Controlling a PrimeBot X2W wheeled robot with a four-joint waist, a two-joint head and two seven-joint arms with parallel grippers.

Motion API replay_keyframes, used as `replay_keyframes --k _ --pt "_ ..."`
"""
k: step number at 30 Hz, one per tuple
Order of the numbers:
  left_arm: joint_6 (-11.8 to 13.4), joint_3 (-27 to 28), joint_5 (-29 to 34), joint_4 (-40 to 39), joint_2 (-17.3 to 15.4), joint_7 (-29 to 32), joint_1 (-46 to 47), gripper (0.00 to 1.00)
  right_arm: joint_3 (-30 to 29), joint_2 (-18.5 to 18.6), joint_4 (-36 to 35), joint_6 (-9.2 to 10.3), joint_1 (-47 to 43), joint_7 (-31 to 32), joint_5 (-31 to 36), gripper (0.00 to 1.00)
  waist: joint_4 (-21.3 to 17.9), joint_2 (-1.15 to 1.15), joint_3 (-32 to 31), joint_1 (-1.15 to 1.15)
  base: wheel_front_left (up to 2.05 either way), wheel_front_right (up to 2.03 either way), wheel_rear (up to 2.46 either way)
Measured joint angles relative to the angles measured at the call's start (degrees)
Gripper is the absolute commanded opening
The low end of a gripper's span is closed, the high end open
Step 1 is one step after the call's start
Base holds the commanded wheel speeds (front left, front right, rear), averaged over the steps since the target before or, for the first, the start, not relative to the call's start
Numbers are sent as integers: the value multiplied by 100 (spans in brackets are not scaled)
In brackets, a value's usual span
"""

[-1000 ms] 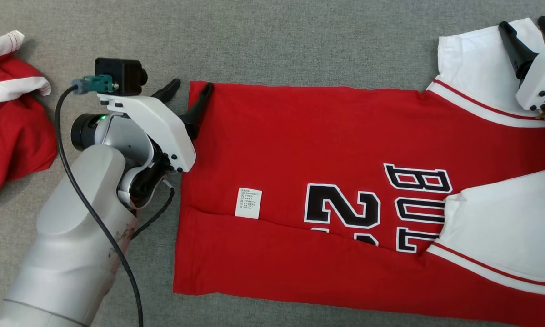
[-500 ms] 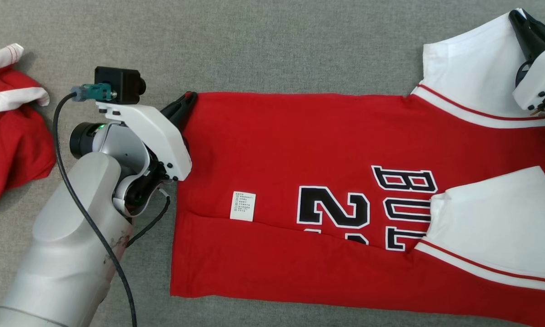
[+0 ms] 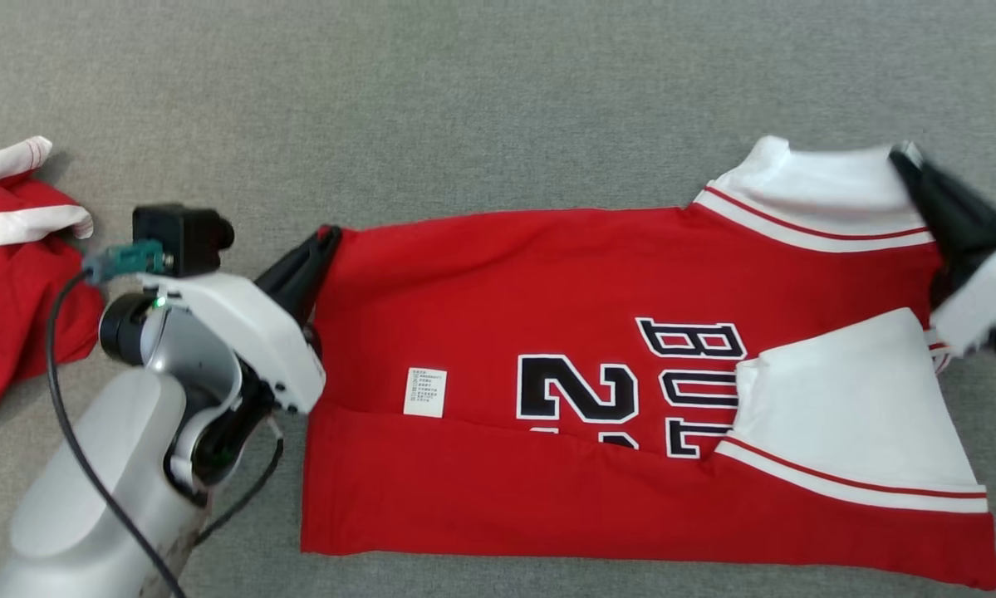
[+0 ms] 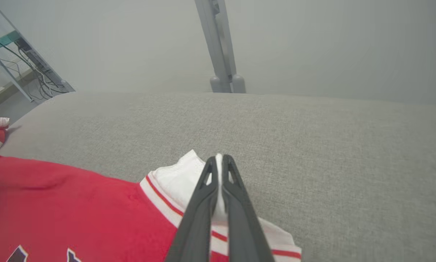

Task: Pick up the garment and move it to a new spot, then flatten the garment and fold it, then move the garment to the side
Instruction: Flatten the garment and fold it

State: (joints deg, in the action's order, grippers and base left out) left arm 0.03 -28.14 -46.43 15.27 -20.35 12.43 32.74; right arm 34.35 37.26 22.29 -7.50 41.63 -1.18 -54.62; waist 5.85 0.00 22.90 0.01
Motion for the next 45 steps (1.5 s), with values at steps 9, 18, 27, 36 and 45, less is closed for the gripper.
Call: replay_keyframes --k 9,18,27,36,45 --pt "318 225 -263 -1167 -501 149 -1039 0 -477 335 -1382 1 -1751 15 -412 0 -224 0 -151 0 0 0 0" --pt "619 612 -572 -1370 -723 105 -1597 0 -1246 125 -2141 1 -3247 129 -521 0 -403 0 -191 0 0 0 0" --pt "709 701 -802 -1000 -594 65 -1902 0 -1568 -345 -2281 0 -4011 538 35 0 -541 0 -282 0 0 0 0" --pt "888 892 -743 -939 -353 -644 -2184 100 -2257 -947 -2760 1 -4662 437 328 100 -526 0 -441 0 0 0 0" --pt "1436 984 51 -1379 -250 -1683 -2257 100 -3409 -2005 -3009 0 -4558 -358 1206 100 -601 0 -740 0 0 0 0"
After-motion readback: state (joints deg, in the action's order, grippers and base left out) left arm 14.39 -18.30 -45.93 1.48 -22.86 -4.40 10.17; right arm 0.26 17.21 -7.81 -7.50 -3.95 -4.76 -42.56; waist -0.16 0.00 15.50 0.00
